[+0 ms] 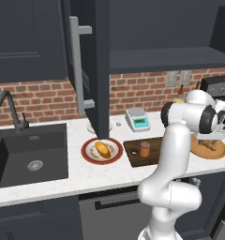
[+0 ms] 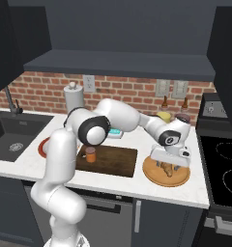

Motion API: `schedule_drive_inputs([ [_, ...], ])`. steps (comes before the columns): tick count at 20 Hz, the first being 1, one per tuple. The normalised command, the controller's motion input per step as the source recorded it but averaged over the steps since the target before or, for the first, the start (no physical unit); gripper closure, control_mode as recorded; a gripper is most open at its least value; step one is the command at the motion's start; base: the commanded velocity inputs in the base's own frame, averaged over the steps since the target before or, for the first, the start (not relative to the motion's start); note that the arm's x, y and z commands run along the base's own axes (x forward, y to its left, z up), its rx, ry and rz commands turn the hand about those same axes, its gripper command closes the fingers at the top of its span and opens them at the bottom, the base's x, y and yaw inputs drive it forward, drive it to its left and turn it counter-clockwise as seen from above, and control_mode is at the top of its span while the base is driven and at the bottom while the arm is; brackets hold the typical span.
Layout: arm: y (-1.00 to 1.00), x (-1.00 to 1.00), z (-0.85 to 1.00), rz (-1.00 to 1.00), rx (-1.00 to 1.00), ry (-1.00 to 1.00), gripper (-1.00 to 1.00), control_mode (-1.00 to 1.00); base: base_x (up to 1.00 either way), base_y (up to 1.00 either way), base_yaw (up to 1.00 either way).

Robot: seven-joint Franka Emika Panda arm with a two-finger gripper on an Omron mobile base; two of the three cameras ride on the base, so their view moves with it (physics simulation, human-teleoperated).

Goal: From the different types of pastries on the counter, select a croissant and place it on the cutting board. Then retrieve a jar of jam from the cabinet and place it alongside the croissant on the cutting board.

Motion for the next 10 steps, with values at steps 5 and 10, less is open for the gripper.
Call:
schedule_drive_inputs([
  [5, 0.10, 0.02, -0.29, 0.00, 0.03, 0.00, 1.00, -1.00, 0.00, 0.00, 0.00],
  [10, 0.13, 0.01, -0.19, 0.00, 0.00, 0.00, 1.00, -1.00, 0.00, 0.00, 0.00],
])
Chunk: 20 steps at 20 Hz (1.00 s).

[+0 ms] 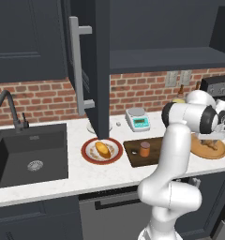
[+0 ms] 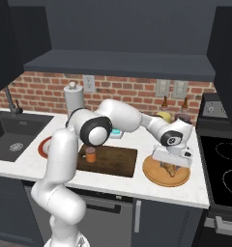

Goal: From the different types of pastries on the counter, select a croissant and place it on the cutting board. Then retrieve a jar of jam from the cabinet and place it alongside the croissant on the cutting board.

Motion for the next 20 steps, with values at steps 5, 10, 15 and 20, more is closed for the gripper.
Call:
schedule_drive_inputs([
  [5, -0.08, 0.00, 0.48, 0.02, 0.07, 0.00, 1.00, -1.00, 0.00, 0.00, 0.00],
  [10, -0.17, -0.01, 1.00, 0.05, 0.08, 0.00, 1.00, -1.00, 0.00, 0.00, 0.00],
  [15, 0.01, -0.01, 0.88, 0.01, 0.00, 0.00, 1.00, -1.00, 0.00, 0.00, 0.00],
  [20, 0.54, -0.13, 0.09, -0.01, -0.02, 0.00, 1.00, -1.00, 0.00, 0.00, 0.00],
])
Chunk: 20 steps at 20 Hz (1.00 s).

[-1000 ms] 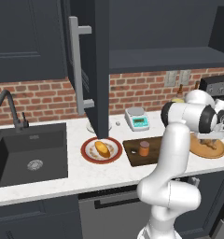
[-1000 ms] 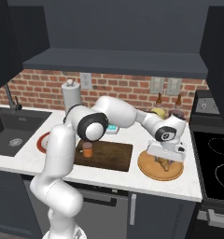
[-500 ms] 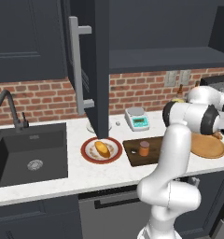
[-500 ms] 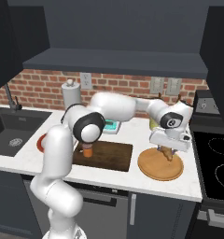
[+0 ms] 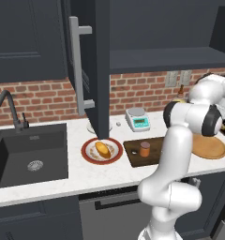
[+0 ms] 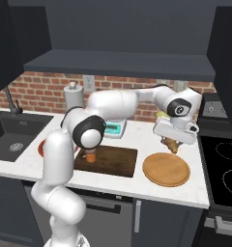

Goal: From the different types of pastries on the counter, select a croissant and place it on the cutting board. Then retrieve a jar of jam from the cabinet and place it alongside the croissant on the cutting board.

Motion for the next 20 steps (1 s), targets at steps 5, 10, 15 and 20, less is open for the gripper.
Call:
schedule_drive_inputs([
  [5, 0.94, -0.28, 0.00, -0.07, -0.07, 0.00, 1.00, -1.00, 0.00, 0.00, 0.00],
  [10, 1.00, -0.32, -0.13, -0.09, -0.13, 0.00, 1.00, -1.00, 0.00, 0.00, 0.00],
  [15, 1.00, -0.39, -0.23, -0.13, -0.13, 0.00, 1.00, -1.00, 0.00, 0.00, 0.00],
  [20, 0.71, -0.14, -0.08, -0.05, -0.04, 0.00, 1.00, -1.00, 0.00, 0.00, 0.00],
])
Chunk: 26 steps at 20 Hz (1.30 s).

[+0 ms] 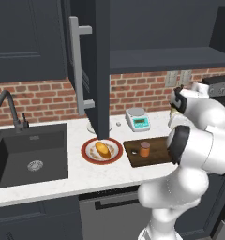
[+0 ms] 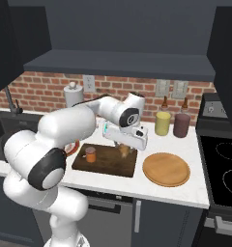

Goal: From the different types of pastries on the counter, select a croissant and place it on the cutting board. Then retrieve a jar of jam from the cabinet and place it alongside the croissant on the cutting board.

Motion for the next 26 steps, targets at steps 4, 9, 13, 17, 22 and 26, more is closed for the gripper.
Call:
schedule_drive_inputs([
  [4, 0.38, 0.03, -0.01, 0.00, 0.00, 0.00, 1.00, -1.00, 0.00, 0.00, 0.00],
  [9, 0.05, 0.63, -0.01, -0.02, -0.01, 0.00, 1.00, -1.00, 0.00, 0.00, 0.00],
  [13, -0.01, 0.74, 0.00, 0.00, 0.00, 0.00, 1.00, -1.00, 0.00, 0.00, 0.00],
  [17, 0.01, 0.02, -0.03, 0.00, 0.00, 0.02, 1.00, -1.00, 0.00, 0.00, 0.00],
  [22, 0.00, -0.01, -0.72, -0.06, -0.03, 0.12, 1.00, -1.00, 0.00, 0.00, 0.00],
  [26, 0.08, -0.04, -0.71, -0.07, -0.06, 0.12, 1.00, -1.00, 0.00, 0.00, 0.00],
])
